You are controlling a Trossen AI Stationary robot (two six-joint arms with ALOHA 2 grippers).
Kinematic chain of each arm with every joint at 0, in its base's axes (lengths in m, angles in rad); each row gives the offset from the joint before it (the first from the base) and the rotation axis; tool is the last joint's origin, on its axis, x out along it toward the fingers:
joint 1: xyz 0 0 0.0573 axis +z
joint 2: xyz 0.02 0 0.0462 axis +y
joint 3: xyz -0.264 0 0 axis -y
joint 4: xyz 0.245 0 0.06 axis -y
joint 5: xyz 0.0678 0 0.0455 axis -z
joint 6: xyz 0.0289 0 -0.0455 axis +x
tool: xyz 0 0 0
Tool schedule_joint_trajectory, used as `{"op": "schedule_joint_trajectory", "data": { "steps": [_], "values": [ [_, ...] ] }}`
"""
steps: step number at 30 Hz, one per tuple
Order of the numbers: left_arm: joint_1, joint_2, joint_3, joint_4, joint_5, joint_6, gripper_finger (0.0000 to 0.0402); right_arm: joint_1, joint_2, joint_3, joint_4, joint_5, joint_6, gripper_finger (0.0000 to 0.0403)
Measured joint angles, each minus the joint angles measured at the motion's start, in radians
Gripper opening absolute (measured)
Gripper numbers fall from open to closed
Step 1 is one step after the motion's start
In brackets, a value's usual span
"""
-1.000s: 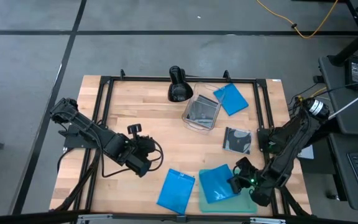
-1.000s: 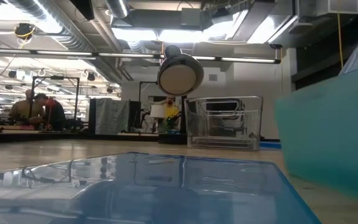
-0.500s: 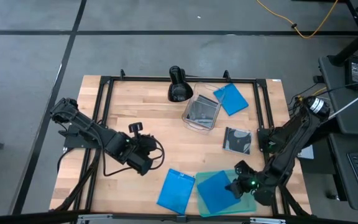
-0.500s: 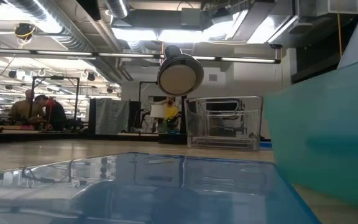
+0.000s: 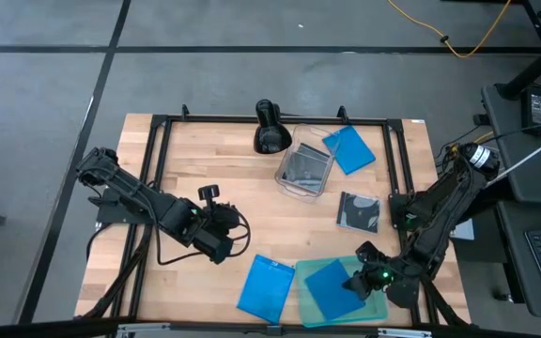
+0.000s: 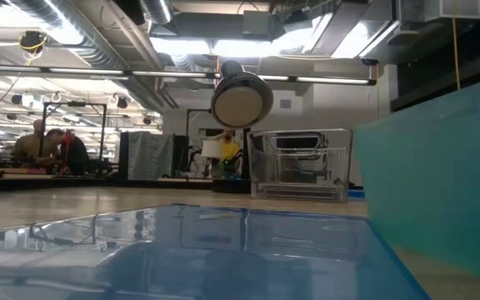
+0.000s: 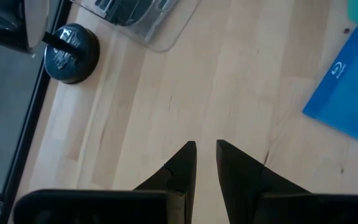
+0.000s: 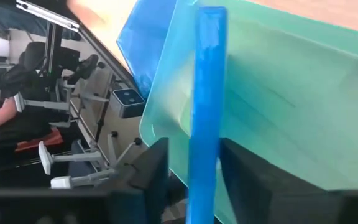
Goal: Pick & place jewel cases by type
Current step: Put the bottom left blue CD case into the light green bin, then put the bottom blue CD case into the light green bin
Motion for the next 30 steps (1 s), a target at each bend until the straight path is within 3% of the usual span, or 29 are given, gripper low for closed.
{"op": "schedule_joint_trajectory", "data": {
  "steps": [6,11,17,23,26,30],
  "values": [
    [0.000,0.000,0.000,0.001,0.000,0.013,0.0055,0.000,0.000,0.000,-0.021,-0.040,0.051,0.0218],
    [0.000,0.000,0.000,0.014,0.000,0.025,0.0055,0.000,0.000,0.013,-0.078,-0.127,0.094,0.0229],
    [0.000,0.000,0.000,0.014,0.000,0.025,0.0055,0.000,0.000,0.132,-0.311,-0.163,0.097,0.0229],
    [0.000,0.000,0.000,0.014,0.000,0.025,0.0055,0.000,-0.001,0.338,-0.644,-0.252,0.094,0.0229],
    [0.000,0.000,0.000,0.014,-0.002,0.013,0.0055,0.000,-0.001,0.432,-0.816,-0.227,0.033,0.0229],
    [0.000,0.000,-0.005,0.031,-0.008,-0.061,0.0055,-0.019,-0.002,0.487,-0.946,-0.033,-0.161,0.0229]
  ]
}}
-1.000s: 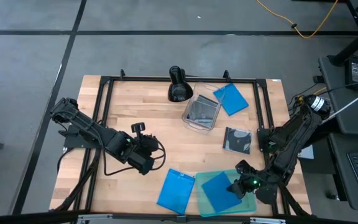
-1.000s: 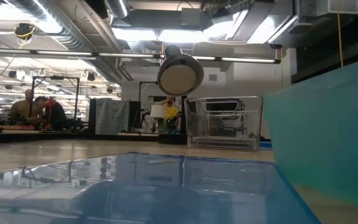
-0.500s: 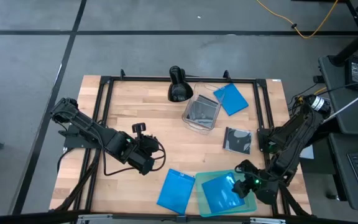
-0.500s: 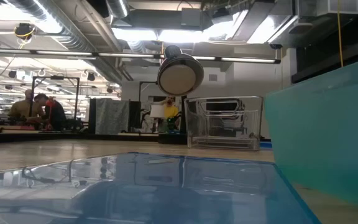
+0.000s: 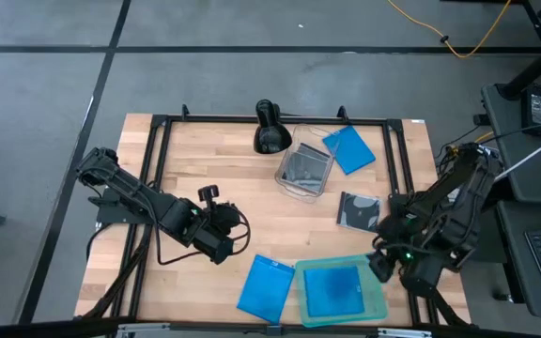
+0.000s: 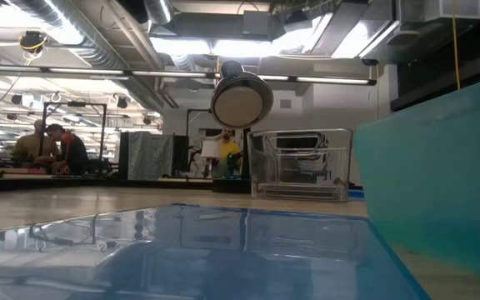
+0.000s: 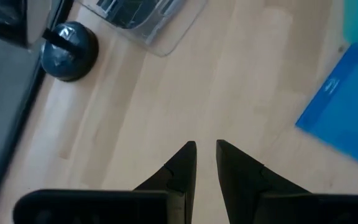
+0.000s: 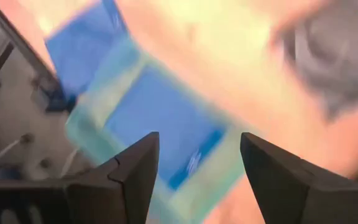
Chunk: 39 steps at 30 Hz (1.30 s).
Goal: Pick & place jewel cases by type
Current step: Put the bottom blue CD case into the light green bin
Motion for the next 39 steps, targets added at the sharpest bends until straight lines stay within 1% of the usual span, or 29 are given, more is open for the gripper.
{"op": "schedule_joint_trajectory", "data": {
  "steps": [2,4,6,8,10,12,16,17,18,22,25,28,33,36,39],
  "values": [
    [0.000,-0.001,-0.024,0.057,0.012,-0.036,0.0055,-0.015,0.000,0.000,-0.014,0.126,-0.121,0.0229],
    [-0.001,0.000,-0.061,0.157,0.053,-0.047,0.0052,-0.039,0.000,-0.009,-0.012,0.232,-0.239,0.0229],
    [-0.006,0.000,-0.099,0.283,0.105,-0.047,0.0041,-0.075,0.000,-0.018,-0.011,0.292,-0.343,0.0223],
    [-0.014,0.000,-0.136,0.420,0.143,-0.047,0.0022,-0.118,0.000,-0.026,-0.012,0.331,-0.440,0.0207],
    [-0.018,0.000,-0.170,0.551,0.181,-0.047,0.0007,-0.162,0.000,-0.029,-0.011,0.355,-0.550,0.0178],
    [-0.015,0.000,-0.194,0.656,0.225,-0.057,0.0004,-0.206,0.000,-0.029,-0.008,0.380,-0.664,0.0137],
    [0.005,0.011,-0.241,0.832,0.314,-0.115,0.0001,-0.280,-0.004,-0.029,-0.004,0.475,-0.823,0.0034],
    [0.008,0.022,-0.243,0.854,0.323,-0.127,0.0001,-0.294,-0.009,-0.029,-0.003,0.502,-0.855,0.0018],
    [0.008,0.036,-0.243,0.872,0.329,-0.141,0.0001,-0.307,-0.013,-0.029,-0.003,0.524,-0.881,0.0011],
    [0.008,0.115,-0.243,0.927,0.357,-0.204,0.0001,-0.350,-0.042,-0.030,-0.001,0.564,-0.949,0.0015],
    [0.007,0.181,-0.244,0.973,0.369,-0.261,0.0001,-0.364,-0.076,-0.030,0.000,0.568,-1.004,0.0006],
    [0.003,0.244,-0.244,1.044,0.386,-0.303,0.0001,-0.374,-0.114,-0.030,0.001,0.568,-1.056,0.0008],
    [0.006,0.360,-0.244,1.186,0.464,-0.362,0.0001,-0.379,-0.184,-0.030,0.002,0.575,-1.137,0.0005],
    [0.010,0.399,-0.243,1.221,0.468,-0.385,0.0001,-0.379,-0.225,-0.030,0.002,0.575,-1.156,0.0006],
    [0.024,0.431,-0.243,1.198,0.480,-0.401,0.0001,-0.379,-0.265,-0.030,-0.003,0.574,-1.157,0.0009]
  ]
}}
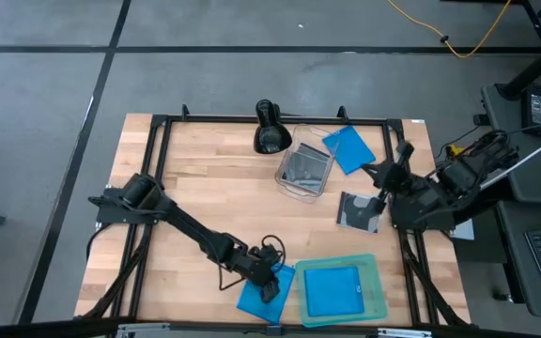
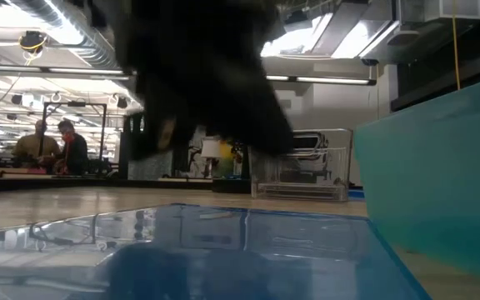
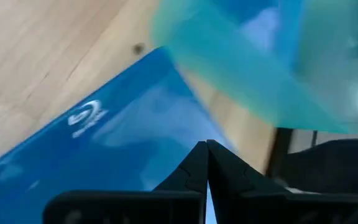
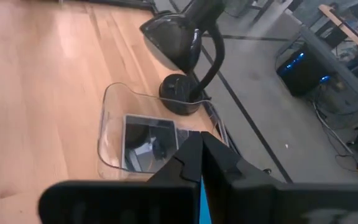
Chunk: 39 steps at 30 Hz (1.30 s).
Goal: Pick & place jewel cases by type
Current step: Put the bottom blue CD case into the light green bin
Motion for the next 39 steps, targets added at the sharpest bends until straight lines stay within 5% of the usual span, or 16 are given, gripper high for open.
{"op": "schedule_joint_trajectory", "data": {
  "steps": [17,29,39],
  "values": [
    [0.162,0.012,0.005,-0.280,-0.031,0.065,0.0000,0.000,-0.076,-0.042,0.018,-0.007,-0.051,0.0006],
    [0.262,0.013,0.003,-0.375,-0.110,0.098,0.0001,-0.018,-0.136,-0.485,0.571,-0.247,-0.057,0.0006],
    [0.322,0.008,0.002,-0.397,-0.104,0.163,0.0001,-0.197,-0.137,-0.589,0.841,-0.465,-0.224,0.0004]
  ]
}}
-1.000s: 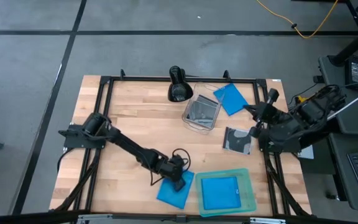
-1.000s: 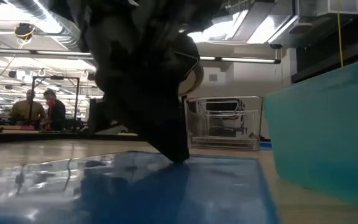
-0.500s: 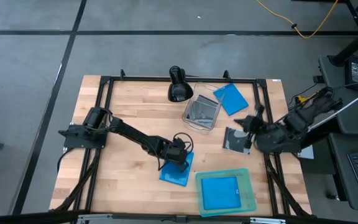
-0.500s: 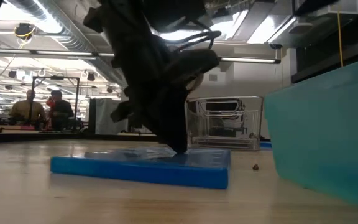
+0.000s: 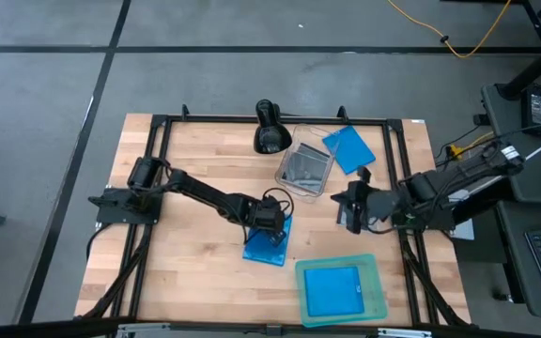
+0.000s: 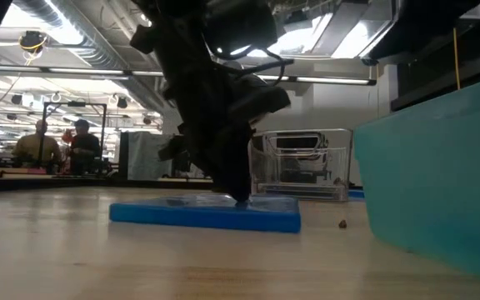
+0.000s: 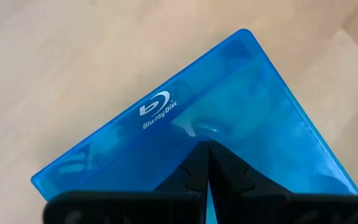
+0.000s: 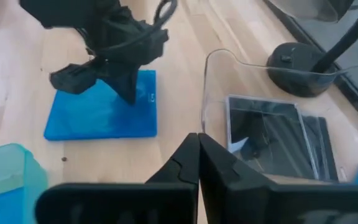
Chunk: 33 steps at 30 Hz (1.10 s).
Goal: Pick & place jewel cases by type
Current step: Put the bottom blue CD case into the light green bin
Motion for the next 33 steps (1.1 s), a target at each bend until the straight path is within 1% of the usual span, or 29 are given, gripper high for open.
{"op": "schedule_joint_trajectory", "data": {
  "steps": [3,6,10,12,14,17,21,23,25,28,31,33],
  "values": [
    [0.015,-0.017,-0.002,0.000,-0.005,0.002,0.0001,-0.050,0.000,0.000,0.015,-0.044,-0.037,0.0003],
    [0.016,-0.062,-0.010,-0.038,-0.051,0.017,0.0001,-0.085,0.000,0.000,0.023,-0.096,-0.051,0.0004],
    [0.010,-0.197,-0.004,-0.115,-0.077,0.014,0.0001,-0.117,0.014,0.000,0.023,-0.163,-0.033,0.0004],
    [-0.003,-0.255,-0.004,-0.189,-0.103,0.002,0.0002,-0.133,0.040,0.000,0.034,-0.194,-0.035,0.0004],
    [-0.019,-0.299,-0.007,-0.252,-0.118,-0.021,0.0001,-0.144,0.079,0.000,0.060,-0.212,-0.046,0.0003],
    [-0.045,-0.369,-0.004,-0.375,-0.145,-0.098,0.0001,-0.165,0.161,0.000,0.153,-0.260,-0.088,0.0004],
    [-0.087,-0.383,-0.006,-0.546,-0.157,-0.220,0.0003,-0.203,0.306,0.000,0.286,-0.336,-0.121,0.0004],
    [-0.110,-0.386,-0.005,-0.572,-0.151,-0.260,0.0001,-0.223,0.373,0.000,0.335,-0.385,-0.121,0.0004],
    [-0.131,-0.386,-0.027,-0.560,-0.149,-0.300,0.0001,-0.235,0.434,0.000,0.391,-0.440,-0.118,0.0004],
    [-0.152,-0.385,-0.101,-0.482,-0.132,-0.381,0.0001,-0.245,0.511,0.000,0.439,-0.494,-0.117,0.0005],
    [-0.170,-0.385,-0.194,-0.352,-0.112,-0.459,0.0001,-0.256,0.571,0.002,0.470,-0.506,-0.129,0.0005],
    [-0.175,-0.385,-0.255,-0.248,-0.093,-0.501,0.0003,-0.264,0.611,0.004,0.484,-0.534,-0.117,0.0005]
  ]
}}
